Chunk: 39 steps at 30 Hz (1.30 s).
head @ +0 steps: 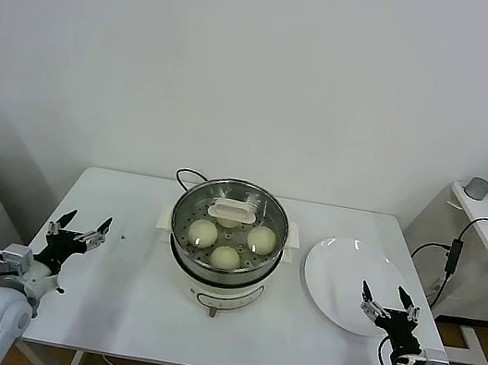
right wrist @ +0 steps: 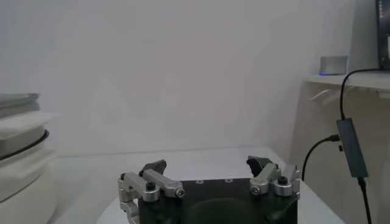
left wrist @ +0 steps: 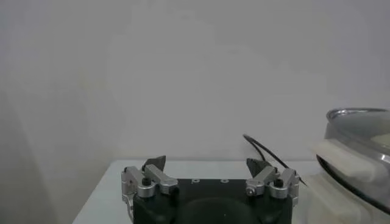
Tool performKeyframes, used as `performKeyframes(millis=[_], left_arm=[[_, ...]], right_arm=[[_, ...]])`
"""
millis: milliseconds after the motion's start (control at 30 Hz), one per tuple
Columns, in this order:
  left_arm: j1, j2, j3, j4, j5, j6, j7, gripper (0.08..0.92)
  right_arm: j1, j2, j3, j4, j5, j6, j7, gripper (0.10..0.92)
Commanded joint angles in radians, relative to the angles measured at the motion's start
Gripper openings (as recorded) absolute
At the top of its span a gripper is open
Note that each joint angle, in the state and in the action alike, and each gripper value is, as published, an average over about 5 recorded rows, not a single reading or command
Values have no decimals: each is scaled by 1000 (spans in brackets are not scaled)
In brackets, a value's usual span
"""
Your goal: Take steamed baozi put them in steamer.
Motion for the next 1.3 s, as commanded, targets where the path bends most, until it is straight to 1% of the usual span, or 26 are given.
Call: performKeyframes(millis=[33, 467, 1300], left_arm=[[8, -5, -1, 7, 4, -5, -2, 823], [7, -8, 3, 14, -2, -2, -1, 823], [18, -21, 8, -8, -23, 25, -9, 823]], right_arm=[[5, 0, -3, -2, 2, -4, 3, 823], [18, 2, -5, -8, -4, -19, 2, 823], [5, 0, 0, -3, -6, -16, -18, 823]])
